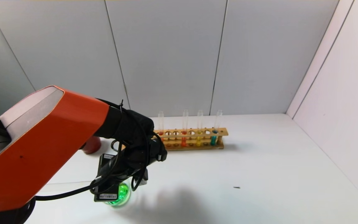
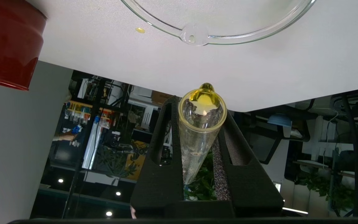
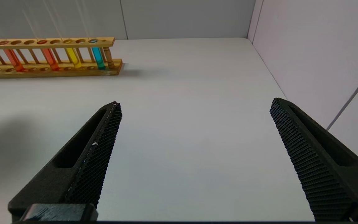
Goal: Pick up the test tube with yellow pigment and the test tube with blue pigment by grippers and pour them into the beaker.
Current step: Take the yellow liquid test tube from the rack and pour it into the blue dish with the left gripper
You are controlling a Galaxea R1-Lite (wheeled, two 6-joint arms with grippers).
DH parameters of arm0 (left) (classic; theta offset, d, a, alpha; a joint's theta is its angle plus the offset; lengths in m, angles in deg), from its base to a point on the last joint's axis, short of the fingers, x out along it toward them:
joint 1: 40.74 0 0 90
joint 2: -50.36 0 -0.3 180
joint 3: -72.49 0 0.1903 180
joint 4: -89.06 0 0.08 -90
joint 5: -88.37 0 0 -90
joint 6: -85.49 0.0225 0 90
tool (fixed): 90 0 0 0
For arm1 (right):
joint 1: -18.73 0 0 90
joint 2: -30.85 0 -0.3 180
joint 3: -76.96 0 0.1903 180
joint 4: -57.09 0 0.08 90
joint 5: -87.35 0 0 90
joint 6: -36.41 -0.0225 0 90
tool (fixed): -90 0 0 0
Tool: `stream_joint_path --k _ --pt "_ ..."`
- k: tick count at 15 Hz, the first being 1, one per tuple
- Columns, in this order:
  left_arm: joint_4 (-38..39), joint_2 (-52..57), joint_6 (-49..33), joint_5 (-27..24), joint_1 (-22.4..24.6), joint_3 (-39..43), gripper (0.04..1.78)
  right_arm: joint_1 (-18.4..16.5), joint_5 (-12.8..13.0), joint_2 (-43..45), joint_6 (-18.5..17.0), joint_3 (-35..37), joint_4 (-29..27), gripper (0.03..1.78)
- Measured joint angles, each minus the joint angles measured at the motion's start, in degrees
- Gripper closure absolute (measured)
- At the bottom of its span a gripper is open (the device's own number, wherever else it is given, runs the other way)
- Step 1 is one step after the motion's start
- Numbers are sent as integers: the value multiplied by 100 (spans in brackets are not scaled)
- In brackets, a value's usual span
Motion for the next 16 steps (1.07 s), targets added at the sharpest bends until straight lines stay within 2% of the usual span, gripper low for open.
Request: stream_joint_path --k 11,16 --pt "-169 -9 -20 -2 -91 -77 150 0 0 0 0 0 0 7" --pt "-133 402 -179 -528 35 -113 150 0 2 0 1 0 0 7"
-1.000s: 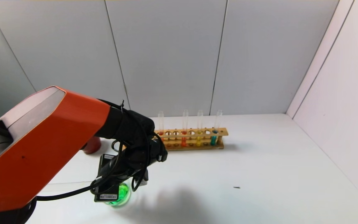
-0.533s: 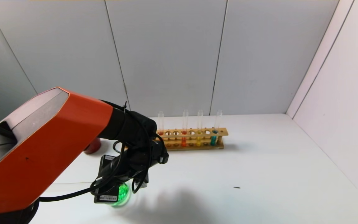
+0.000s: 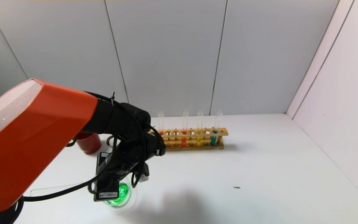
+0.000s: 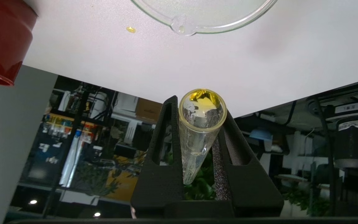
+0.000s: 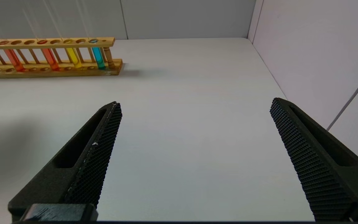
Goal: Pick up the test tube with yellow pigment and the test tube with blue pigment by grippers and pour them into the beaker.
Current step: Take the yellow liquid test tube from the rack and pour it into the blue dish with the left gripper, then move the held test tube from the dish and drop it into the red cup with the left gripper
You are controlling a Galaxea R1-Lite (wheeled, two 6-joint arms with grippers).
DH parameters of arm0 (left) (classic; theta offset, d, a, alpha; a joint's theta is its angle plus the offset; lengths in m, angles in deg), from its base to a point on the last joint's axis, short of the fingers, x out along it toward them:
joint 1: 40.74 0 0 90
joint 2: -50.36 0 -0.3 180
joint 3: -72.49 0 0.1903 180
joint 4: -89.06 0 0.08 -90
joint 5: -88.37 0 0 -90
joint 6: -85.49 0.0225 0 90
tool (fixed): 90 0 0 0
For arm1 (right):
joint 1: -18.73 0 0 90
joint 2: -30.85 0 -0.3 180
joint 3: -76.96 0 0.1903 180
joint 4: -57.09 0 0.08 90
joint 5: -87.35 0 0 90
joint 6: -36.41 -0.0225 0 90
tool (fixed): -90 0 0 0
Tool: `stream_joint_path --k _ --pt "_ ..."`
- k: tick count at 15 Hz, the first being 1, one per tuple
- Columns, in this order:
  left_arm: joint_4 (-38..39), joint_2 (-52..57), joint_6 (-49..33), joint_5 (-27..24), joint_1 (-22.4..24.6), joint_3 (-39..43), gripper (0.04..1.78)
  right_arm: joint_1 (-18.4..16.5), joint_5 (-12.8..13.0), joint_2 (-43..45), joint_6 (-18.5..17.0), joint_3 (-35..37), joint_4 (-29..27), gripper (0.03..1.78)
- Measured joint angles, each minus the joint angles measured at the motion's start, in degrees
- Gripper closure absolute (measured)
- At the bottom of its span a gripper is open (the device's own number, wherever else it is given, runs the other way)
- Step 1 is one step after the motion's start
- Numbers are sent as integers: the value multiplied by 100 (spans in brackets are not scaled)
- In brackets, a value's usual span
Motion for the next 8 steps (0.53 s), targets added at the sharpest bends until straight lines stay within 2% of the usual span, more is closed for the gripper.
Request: stream_joint_path --k 4,8 --pt "17 719 -631 -345 315 -245 150 1 -5 0 0 0 0 7" --pt "289 1604 -1253 -423 568 -267 150 1 -5 0 -1 0 0 7"
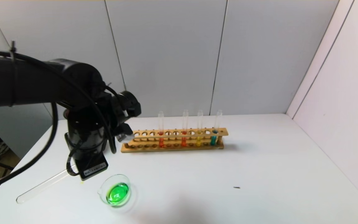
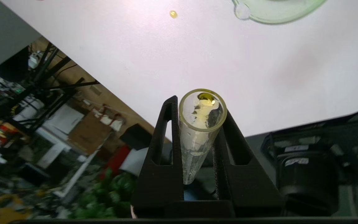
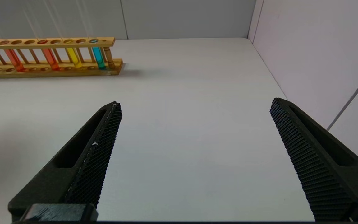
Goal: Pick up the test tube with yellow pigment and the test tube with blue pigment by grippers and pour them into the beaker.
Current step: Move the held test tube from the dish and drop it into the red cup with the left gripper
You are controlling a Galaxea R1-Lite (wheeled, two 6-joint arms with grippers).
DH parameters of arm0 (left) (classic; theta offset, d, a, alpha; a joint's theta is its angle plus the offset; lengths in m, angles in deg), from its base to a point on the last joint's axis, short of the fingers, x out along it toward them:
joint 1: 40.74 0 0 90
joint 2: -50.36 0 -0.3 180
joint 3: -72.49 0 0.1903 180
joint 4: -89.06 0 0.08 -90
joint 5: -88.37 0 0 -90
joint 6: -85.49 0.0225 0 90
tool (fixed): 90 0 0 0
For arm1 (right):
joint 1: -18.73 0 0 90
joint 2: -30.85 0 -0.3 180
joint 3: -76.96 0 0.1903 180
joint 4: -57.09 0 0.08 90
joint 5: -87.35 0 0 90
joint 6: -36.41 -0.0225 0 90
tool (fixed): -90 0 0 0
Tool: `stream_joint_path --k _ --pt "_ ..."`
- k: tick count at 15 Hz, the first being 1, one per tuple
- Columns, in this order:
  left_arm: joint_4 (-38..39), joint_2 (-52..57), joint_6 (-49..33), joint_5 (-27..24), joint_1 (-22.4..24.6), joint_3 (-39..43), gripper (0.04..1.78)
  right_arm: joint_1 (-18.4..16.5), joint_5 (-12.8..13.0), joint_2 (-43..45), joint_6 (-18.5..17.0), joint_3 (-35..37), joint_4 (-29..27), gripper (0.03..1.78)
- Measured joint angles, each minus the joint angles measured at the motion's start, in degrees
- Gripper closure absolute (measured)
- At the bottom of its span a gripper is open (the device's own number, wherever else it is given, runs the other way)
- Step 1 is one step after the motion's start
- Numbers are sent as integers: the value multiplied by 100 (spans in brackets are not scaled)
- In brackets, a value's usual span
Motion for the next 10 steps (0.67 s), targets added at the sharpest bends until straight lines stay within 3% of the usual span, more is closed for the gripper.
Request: stream_joint_path --k 5,10 --pt "847 1009 -1042 -44 656 176 150 0 2 0 1 0 0 7" --pt "1958 1274 -1749 -60 1243 347 150 -1 2 0 1 0 0 7"
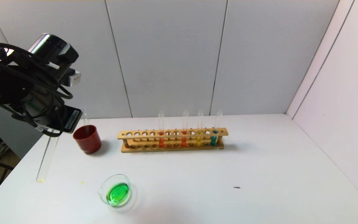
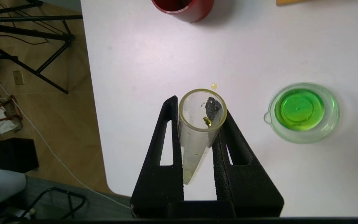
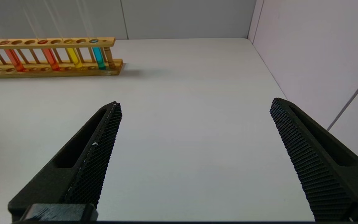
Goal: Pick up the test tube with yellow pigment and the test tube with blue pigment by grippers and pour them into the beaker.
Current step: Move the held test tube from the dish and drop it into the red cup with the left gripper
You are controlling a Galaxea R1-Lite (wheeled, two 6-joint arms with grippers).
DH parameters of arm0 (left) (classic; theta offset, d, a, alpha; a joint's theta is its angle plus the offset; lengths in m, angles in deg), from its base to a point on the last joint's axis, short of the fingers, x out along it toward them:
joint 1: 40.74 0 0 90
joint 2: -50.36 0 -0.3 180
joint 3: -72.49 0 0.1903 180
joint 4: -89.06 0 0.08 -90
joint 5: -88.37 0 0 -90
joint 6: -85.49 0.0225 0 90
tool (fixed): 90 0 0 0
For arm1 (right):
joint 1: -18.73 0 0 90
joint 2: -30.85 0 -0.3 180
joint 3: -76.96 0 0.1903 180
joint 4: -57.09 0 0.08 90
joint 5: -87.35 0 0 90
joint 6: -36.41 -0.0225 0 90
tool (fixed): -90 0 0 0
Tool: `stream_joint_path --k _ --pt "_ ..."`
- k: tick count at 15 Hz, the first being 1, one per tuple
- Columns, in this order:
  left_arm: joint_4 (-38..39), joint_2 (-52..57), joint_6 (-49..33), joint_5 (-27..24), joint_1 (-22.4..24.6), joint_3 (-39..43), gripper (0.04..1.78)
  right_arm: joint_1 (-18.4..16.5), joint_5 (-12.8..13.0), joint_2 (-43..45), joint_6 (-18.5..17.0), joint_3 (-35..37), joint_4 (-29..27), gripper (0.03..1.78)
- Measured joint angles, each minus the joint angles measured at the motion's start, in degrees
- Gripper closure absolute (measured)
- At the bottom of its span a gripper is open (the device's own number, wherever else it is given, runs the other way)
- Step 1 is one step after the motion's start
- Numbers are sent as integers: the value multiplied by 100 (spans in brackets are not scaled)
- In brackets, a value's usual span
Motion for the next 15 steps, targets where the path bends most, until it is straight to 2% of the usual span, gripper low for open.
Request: stream_joint_path --k 4,10,15 --pt "1301 -213 -260 -133 396 156 150 0 -2 0 0 0 0 7" --pt "3238 -1152 -196 -354 981 52 150 0 0 0 -1 0 0 7" --pt "3530 -1980 -146 -507 1196 -692 150 0 0 0 -1 0 -2 7"
